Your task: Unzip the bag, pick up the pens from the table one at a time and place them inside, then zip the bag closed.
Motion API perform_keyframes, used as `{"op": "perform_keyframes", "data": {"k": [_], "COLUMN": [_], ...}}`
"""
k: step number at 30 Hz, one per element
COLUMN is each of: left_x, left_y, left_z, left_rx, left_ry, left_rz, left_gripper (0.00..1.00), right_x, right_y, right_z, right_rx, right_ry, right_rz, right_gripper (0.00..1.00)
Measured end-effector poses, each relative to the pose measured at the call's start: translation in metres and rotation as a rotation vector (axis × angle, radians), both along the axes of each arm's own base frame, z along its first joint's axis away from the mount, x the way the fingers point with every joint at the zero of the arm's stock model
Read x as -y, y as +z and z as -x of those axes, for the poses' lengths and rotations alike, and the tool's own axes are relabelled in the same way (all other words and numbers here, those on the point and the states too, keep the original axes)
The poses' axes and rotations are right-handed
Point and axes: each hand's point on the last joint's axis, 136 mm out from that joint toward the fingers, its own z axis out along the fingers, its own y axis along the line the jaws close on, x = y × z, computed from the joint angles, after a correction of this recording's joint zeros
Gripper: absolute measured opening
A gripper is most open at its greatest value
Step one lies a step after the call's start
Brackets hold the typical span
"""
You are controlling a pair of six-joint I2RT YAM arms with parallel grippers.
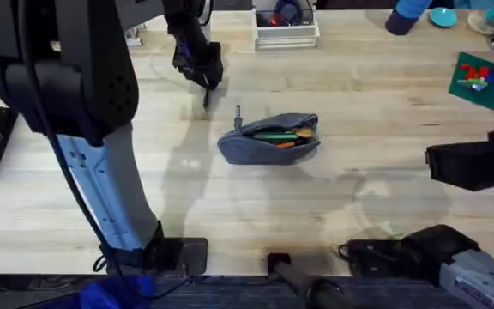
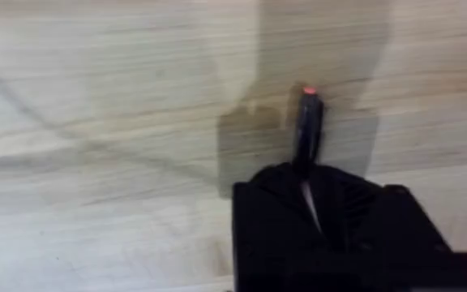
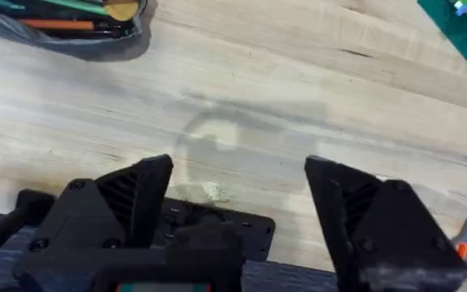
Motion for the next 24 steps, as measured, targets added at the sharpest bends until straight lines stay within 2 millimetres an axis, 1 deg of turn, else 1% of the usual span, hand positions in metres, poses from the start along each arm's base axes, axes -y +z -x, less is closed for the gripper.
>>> {"op": "perform_keyframes", "data": {"k": [1,2,14,20,22,24], "left_x": [0.001,0.001,0.001,-0.002,-0.003,-0.003], "left_y": [0.0,0.0,0.001,0.003,0.009,0.023], "left_z": [0.0,0.0,0.002,0.016,0.019,0.019], "left_rx": [0.002,0.003,-0.009,-0.067,-0.067,-0.041], "left_ry": [0.001,0.0,0.004,-0.002,-0.009,-0.018], "left_rz": [-0.001,-0.001,0.004,-0.009,-0.011,-0.01], "left_gripper": [0.059,0.05,0.043,0.043,0.043,0.043], "right_x": [0.0,0.0,0.0,0.0,0.0,0.0], "right_y": [0.0,0.0,0.0,0.0,0.0,0.0], "right_z": [0.0,0.0,0.0,0.0,0.0,0.0], "right_rx": [0.0,0.0,0.0,0.0,0.0,0.0], "right_ry": [0.0,0.0,0.0,0.0,0.0,0.0], "right_rz": [0.0,0.0,0.0,0.0,0.0,0.0], "right_gripper": [0.999,0.999,0.999,0.999,0.999,0.999]}}
